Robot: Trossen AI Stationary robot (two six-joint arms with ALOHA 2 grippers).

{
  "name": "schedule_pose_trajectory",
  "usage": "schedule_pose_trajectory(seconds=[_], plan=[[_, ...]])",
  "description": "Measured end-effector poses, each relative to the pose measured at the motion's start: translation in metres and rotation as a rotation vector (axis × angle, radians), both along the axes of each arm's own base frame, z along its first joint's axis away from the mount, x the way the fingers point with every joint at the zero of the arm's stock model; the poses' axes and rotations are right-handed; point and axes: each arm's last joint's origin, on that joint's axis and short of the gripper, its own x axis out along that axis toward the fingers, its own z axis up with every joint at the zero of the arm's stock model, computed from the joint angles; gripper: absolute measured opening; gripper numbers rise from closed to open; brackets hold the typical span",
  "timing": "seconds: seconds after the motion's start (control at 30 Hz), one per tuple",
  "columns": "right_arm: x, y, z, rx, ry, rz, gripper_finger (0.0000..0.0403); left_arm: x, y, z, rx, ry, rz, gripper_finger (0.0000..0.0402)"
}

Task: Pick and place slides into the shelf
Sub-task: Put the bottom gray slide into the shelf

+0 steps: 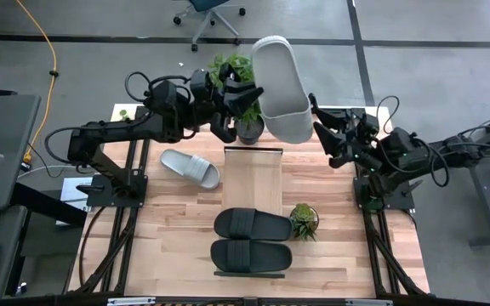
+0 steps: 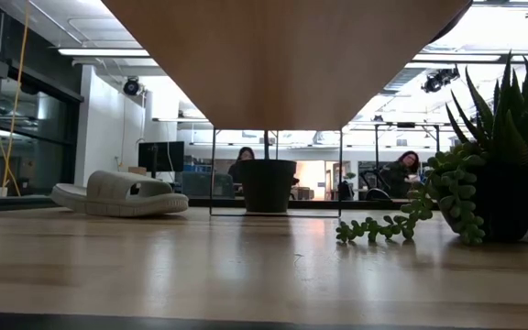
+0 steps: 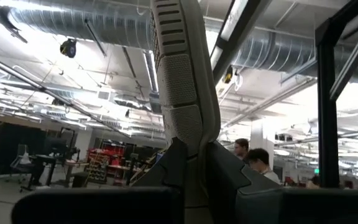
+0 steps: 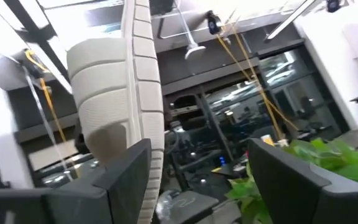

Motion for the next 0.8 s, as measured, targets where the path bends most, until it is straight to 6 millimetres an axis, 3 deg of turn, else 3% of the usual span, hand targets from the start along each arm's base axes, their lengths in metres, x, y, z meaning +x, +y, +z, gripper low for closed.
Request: schedule_pose_trajectory(seconds=[0.8], plan=[[0.0024, 0.0026, 0.0013, -0.119, -0.013, 0.108, 0.0259, -0.0028, 0.0081, 0.0019, 0.007, -0.035, 0.000, 0.0023]])
